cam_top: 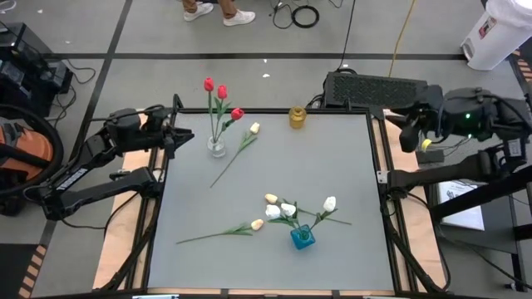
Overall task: Sort flowers into vase by color
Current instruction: Put the center light yellow tulip into the yellow vase
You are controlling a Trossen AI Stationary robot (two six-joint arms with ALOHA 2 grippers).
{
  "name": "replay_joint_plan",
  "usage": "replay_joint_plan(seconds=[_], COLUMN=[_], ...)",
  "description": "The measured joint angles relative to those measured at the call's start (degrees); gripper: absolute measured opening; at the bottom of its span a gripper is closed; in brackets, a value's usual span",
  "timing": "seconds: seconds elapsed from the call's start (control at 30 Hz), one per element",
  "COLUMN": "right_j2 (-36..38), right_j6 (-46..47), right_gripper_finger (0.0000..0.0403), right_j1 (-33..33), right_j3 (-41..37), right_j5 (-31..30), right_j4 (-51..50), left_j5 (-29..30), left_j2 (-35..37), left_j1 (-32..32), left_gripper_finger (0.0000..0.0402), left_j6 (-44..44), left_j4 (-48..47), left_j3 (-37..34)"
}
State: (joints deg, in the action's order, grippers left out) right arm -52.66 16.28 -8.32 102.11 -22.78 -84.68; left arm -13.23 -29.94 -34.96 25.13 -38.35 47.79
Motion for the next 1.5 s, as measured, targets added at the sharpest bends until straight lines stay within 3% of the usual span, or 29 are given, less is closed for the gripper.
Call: replay_joint_plan(seconds=[0.23, 0.37, 0.63, 0.8, 1.1, 1.5], right_j2=[15.5, 21.8, 24.0, 21.7, 13.7, 2.3], right_j6=[6.5, 8.8, 12.6, 14.1, 14.5, 13.5], right_gripper_finger=[0.0118, 0.0118, 0.0118, 0.0118, 0.0118, 0.0118], right_j1=[0.0, 0.0, 0.0, 0.1, 0.1, 0.2], right_j3=[-25.1, -38.0, -56.0, -60.4, -60.7, -60.7], right_j5=[0.8, 4.2, 14.0, 17.0, 20.2, 20.1], right_j4=[16.8, 27.4, 47.1, 54.9, 56.7, 58.8], left_j5=[0.0, 0.0, 0.0, 0.0, 0.0, 0.0], left_j2=[0.0, 0.0, 0.0, 0.0, 0.0, 0.0], left_j1=[0.0, 0.0, 0.0, 0.0, 0.0, 0.0], left_gripper_finger=[0.0136, 0.0136, 0.0136, 0.0136, 0.0136, 0.0136], left_j6=[0.1, 0.3, 1.6, 1.6, 1.6, 1.6], left_j4=[-1.9, -1.8, -1.8, -1.8, -1.7, -1.7], left_j3=[-0.1, -0.1, -0.1, -0.1, -0.1, -0.1])
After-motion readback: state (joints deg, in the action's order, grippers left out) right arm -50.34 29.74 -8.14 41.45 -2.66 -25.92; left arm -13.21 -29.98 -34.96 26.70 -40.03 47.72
